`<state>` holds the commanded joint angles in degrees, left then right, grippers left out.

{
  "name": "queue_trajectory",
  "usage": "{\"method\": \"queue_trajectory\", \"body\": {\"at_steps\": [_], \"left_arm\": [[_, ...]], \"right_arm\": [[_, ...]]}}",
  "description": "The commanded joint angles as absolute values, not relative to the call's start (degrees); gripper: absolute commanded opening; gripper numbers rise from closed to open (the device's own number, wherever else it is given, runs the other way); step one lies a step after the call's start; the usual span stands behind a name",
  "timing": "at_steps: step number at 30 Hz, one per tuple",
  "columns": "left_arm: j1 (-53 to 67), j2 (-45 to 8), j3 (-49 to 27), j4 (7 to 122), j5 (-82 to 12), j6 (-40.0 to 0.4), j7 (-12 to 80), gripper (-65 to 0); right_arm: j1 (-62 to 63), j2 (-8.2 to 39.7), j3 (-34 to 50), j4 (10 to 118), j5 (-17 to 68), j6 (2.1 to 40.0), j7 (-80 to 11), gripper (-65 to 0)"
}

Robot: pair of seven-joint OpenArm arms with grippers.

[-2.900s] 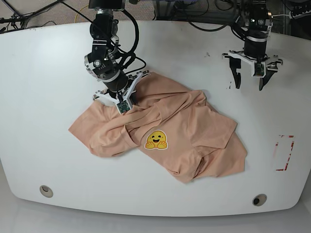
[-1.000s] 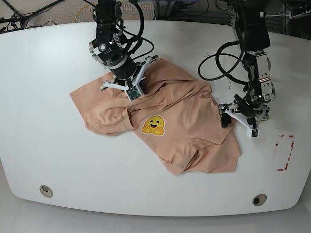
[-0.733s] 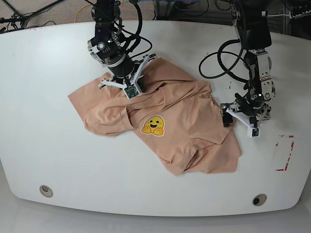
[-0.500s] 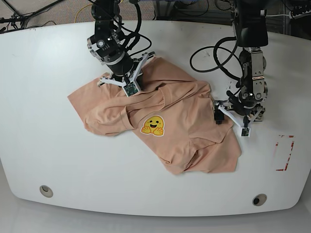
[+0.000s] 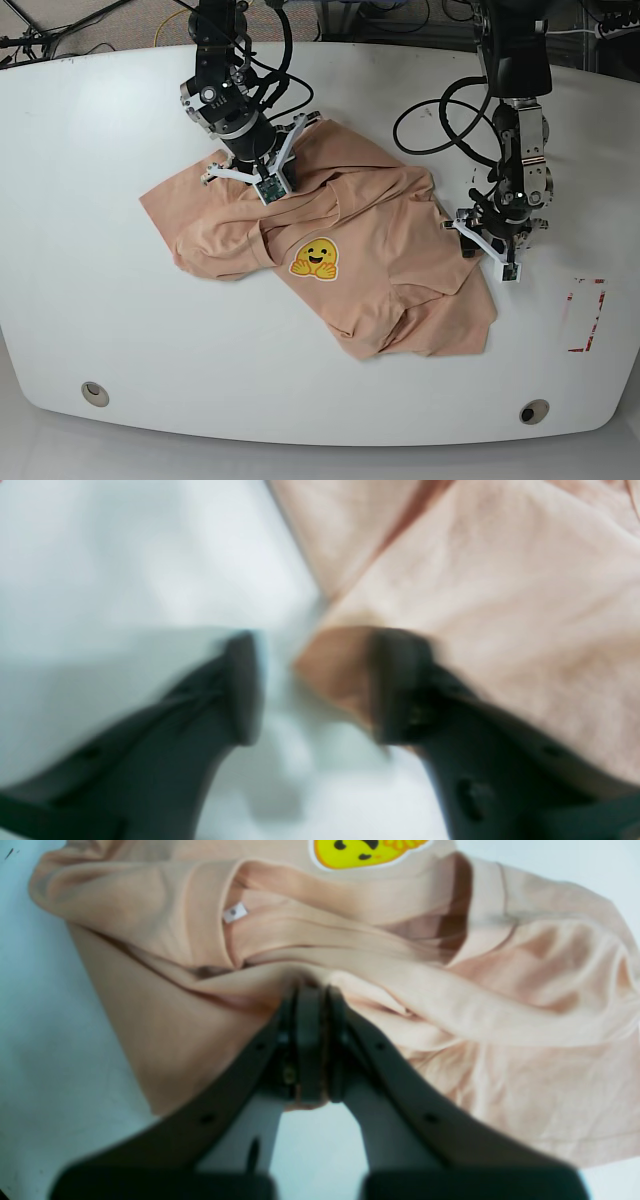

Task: Fold the T-shirt properly
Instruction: 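Move the left gripper down to the T-shirt hem and grasp it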

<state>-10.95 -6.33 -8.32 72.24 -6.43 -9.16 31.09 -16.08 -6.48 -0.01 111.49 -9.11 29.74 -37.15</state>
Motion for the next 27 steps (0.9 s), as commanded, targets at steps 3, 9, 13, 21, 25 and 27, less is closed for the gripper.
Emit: {"method": "queue_trajectory", "body": {"at_steps": [3, 9, 13, 21, 25, 27], "left_arm": [[-11.5, -6.3, -8.4, 71.0, -6.5, -9.7, 31.0, -43.6], [-11.6, -6.4, -8.0, 69.3, -6.7, -10.3, 31.0, -57.7], [-11.9, -6.5, -8.1, 68.5, -6.6, -10.3, 30.6, -62.6], [-11.7, -6.7, -8.1, 68.8, -6.7, -10.1, 29.1, -65.0], [-11.6, -6.7, -7.9, 70.1, -7.0, -10.1, 29.2, -65.0], [-11.5, -6.7, -7.8, 71.1, -7.2, -10.2, 29.2, -65.0]], "right_arm": [[-16.0, -6.5, -0.1, 111.5, -9.2, 29.8, -37.1, -65.0], [-16.0, -6.7, -0.2, 112.0, -9.5, 29.9, -37.2, -64.8], [-16.1, -6.7, 0.0, 112.0, -9.6, 29.9, -37.3, -64.7], [-16.2, -6.8, -0.1, 112.1, -9.4, 30.0, -37.3, -64.4], [-16.2, -6.7, -0.1, 112.2, -9.5, 30.0, -37.3, -64.4], [-16.2, -6.7, -0.2, 112.4, -9.5, 30.0, -37.3, -64.4]]}}
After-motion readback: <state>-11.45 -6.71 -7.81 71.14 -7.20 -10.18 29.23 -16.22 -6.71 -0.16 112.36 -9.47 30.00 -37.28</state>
